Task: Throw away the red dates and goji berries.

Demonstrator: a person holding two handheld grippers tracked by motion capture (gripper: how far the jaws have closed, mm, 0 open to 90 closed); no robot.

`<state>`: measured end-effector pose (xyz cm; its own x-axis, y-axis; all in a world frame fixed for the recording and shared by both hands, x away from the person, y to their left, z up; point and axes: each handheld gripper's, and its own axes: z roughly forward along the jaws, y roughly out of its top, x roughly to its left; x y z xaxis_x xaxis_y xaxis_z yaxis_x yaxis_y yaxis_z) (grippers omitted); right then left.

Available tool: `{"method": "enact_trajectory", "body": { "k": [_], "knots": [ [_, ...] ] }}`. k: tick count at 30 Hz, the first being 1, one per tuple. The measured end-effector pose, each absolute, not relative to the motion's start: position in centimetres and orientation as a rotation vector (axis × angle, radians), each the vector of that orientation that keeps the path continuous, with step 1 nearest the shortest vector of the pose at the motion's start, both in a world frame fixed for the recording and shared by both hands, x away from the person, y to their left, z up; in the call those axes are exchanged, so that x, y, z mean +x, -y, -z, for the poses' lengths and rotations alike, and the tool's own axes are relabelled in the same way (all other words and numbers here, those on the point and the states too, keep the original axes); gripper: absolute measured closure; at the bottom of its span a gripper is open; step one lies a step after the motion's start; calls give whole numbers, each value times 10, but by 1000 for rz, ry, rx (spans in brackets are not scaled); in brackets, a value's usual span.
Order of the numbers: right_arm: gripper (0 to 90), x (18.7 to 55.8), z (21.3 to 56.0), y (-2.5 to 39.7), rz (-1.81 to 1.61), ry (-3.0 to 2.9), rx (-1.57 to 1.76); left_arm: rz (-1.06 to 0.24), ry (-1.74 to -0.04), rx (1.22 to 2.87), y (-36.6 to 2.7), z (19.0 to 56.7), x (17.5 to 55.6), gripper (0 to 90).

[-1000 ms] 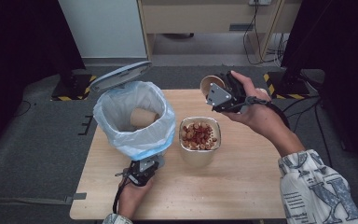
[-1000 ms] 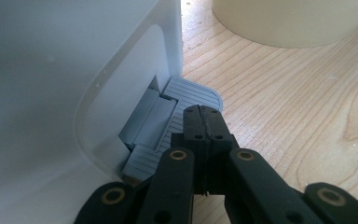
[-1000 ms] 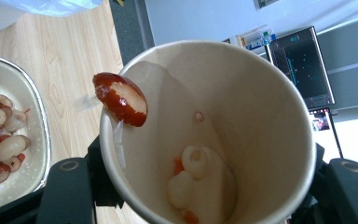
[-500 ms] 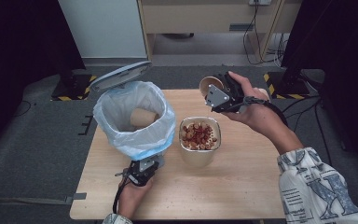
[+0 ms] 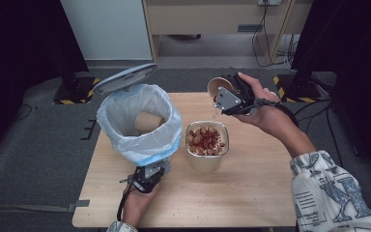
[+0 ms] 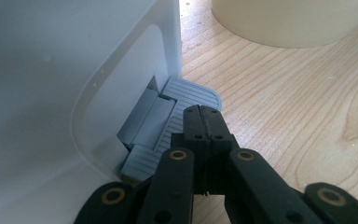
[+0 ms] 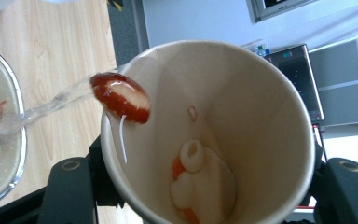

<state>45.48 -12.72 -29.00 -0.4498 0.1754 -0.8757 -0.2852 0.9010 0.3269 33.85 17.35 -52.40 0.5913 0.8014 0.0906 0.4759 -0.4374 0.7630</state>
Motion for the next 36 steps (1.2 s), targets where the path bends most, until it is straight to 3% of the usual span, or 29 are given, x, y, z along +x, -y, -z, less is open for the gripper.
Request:
{"method": "enact_trajectory", "body": {
  "k": [36],
  "knots": [
    [333, 453, 293, 125, -490, -1977, -84, -583, -1001, 2118, -173, 524, 339, 893]
  ]
}}
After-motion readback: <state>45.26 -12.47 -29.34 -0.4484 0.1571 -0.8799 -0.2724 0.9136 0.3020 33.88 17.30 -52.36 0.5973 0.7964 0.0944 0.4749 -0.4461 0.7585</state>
